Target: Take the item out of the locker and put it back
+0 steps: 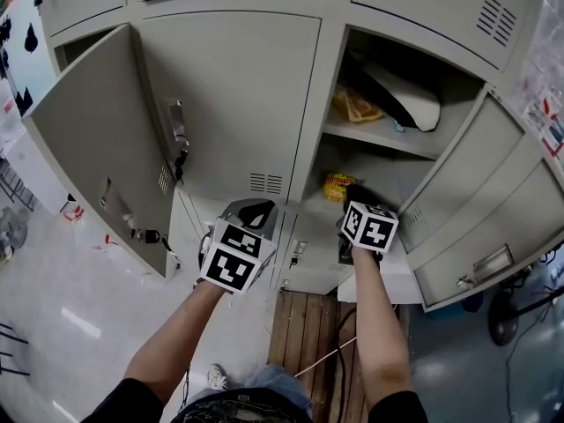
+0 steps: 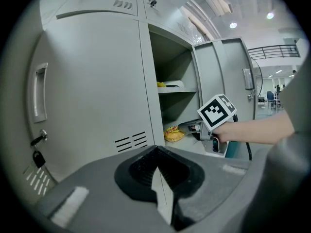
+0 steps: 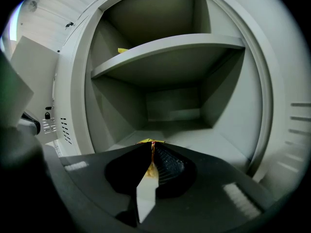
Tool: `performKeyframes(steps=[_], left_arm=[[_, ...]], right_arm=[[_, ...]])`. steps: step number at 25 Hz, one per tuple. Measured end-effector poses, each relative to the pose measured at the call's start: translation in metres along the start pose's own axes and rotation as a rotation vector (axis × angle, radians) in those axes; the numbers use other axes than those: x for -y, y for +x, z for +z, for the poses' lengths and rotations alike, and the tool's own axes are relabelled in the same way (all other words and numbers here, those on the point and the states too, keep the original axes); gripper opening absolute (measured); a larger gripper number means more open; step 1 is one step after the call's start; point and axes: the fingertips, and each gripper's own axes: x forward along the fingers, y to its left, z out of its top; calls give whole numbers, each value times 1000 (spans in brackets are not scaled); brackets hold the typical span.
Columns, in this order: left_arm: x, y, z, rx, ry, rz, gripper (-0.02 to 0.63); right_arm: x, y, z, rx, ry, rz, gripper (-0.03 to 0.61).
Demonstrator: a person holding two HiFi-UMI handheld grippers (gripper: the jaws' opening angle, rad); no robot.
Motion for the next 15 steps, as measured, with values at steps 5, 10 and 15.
performKeyframes(steps=[5, 10, 15], left_arm=[[-6, -7, 0, 5, -1, 2, 2], [-10, -14, 1, 15, -4, -8, 2], [-9, -23, 5, 34, -1, -34, 2]], right_arm=[[-1, -4, 1, -3, -9, -13, 61], [-5, -15, 8, 14, -23, -38, 63], [-8, -37, 17, 36, -24, -63, 63]])
